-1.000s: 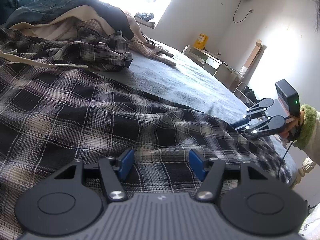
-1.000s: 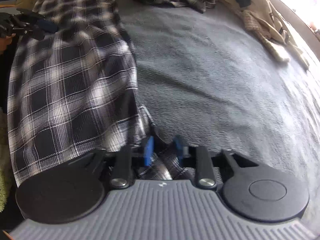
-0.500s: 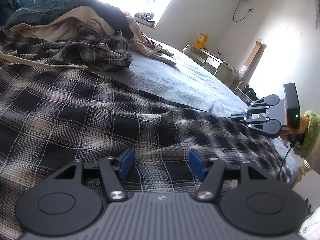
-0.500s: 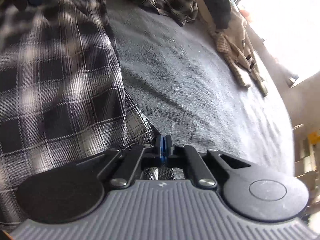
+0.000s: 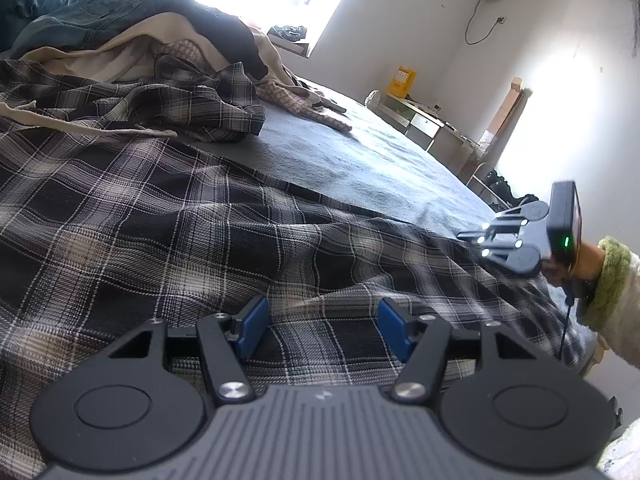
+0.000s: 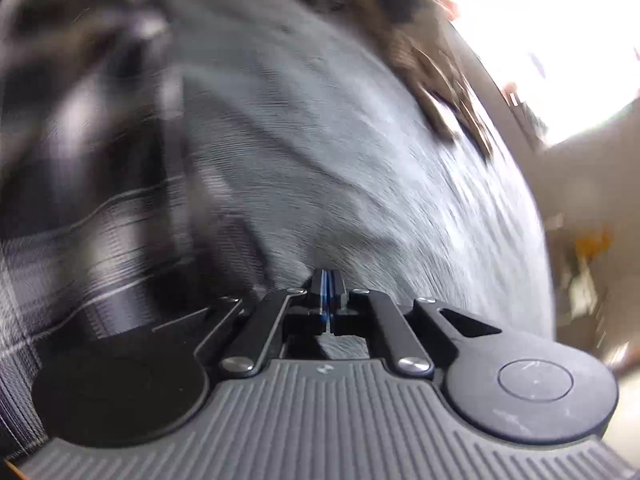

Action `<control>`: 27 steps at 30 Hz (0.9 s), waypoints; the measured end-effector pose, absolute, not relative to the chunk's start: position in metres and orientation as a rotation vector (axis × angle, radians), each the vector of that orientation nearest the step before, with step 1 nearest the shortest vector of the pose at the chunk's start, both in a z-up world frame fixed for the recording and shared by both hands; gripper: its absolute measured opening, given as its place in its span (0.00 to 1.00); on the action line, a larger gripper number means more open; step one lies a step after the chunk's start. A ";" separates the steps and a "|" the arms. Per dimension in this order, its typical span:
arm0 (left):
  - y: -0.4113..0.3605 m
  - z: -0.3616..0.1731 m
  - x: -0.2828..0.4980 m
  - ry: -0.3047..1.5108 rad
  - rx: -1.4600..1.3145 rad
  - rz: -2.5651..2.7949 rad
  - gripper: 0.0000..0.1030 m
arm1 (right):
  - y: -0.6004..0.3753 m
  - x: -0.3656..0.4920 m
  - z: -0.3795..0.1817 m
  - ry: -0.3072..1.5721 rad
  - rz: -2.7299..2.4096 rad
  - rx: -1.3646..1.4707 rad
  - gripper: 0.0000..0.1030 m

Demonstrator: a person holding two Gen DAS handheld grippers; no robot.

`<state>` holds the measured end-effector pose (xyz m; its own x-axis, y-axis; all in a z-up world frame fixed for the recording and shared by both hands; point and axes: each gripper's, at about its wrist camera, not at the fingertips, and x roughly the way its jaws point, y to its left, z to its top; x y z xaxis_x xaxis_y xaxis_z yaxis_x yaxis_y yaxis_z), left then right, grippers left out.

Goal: Fold clothes

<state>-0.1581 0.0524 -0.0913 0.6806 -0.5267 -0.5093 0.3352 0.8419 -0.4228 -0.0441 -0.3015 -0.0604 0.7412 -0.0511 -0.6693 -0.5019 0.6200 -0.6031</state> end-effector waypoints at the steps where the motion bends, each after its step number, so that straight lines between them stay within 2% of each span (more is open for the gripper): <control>1: 0.053 -0.091 -0.158 0.663 -0.308 -0.493 0.60 | -0.305 -0.045 -0.051 0.700 0.286 -0.827 0.00; 8: 0.045 -0.076 -0.154 0.653 -0.298 -0.499 0.60 | -0.309 -0.055 0.001 0.703 0.520 -0.395 0.05; 14: 0.008 -0.050 -0.121 0.615 -0.256 -0.592 0.60 | -0.287 -0.047 -0.009 0.769 0.683 -0.330 0.17; 17: -0.020 -0.044 -0.097 0.614 -0.180 -0.612 0.60 | -0.283 -0.041 -0.017 0.814 0.702 -0.322 0.16; 20: -0.049 -0.042 -0.074 0.613 -0.067 -0.630 0.60 | -0.280 -0.048 -0.019 0.784 0.733 -0.348 0.04; 27: -0.089 -0.045 -0.031 0.613 0.160 -0.792 0.60 | -0.266 -0.102 -0.020 0.614 0.840 -0.616 0.03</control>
<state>-0.0309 -0.0888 -0.0446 0.5398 -0.6184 -0.5712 0.7082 0.7004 -0.0891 -0.1021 -0.2655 -0.0203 0.5217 0.4827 -0.7035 -0.8169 0.5204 -0.2488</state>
